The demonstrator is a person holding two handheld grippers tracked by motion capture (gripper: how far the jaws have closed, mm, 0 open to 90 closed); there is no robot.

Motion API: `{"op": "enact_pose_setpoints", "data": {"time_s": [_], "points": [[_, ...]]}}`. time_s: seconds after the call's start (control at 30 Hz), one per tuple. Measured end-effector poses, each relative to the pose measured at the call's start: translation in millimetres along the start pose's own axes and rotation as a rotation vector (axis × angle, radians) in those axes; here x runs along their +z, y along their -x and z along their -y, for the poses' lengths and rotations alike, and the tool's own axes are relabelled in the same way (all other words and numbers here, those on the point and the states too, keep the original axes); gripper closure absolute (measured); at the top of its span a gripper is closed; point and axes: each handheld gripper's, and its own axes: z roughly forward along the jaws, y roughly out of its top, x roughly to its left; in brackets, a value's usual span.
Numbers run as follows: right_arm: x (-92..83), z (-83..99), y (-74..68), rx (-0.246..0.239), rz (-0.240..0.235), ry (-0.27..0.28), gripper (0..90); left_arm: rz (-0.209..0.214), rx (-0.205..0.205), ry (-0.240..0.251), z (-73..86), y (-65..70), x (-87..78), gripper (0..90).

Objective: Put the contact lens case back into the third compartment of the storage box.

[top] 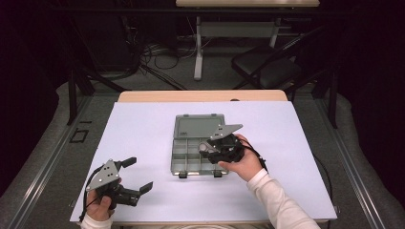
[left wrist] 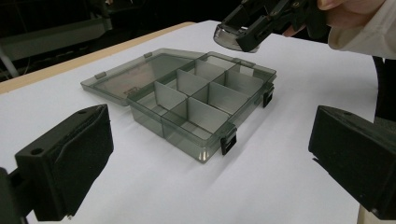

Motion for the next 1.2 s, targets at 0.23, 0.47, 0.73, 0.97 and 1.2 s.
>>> {"op": "enact_pose_setpoints", "data": {"time_s": [0.23, 0.47, 0.73, 0.97, 1.2], "points": [[8.6, -4.8, 3.5, 0.003, -0.001, -0.011, 48.7, 0.001, 0.000, 0.000, 0.0, 0.0, 0.0, 0.2], [15.8, -8.1, 9.3, 0.013, 0.007, -0.018, 48.7, 0.001, 0.000, 0.000, 0.1, 0.0, 0.2, 0.2], [27.1, -8.4, 17.2, 0.037, 0.014, -0.046, 48.7, 0.002, 0.001, -0.001, 0.1, -0.2, -0.1, 0.2], [34.8, -6.1, 24.0, 0.065, 0.029, -0.063, 48.7, 0.002, 0.001, -0.001, 0.2, -0.2, 0.0, 0.2], [39.2, -3.3, 31.5, 0.106, 0.053, -0.083, 48.6, 0.003, 0.001, -0.001, 0.1, -0.2, 0.0, 0.2]]}}
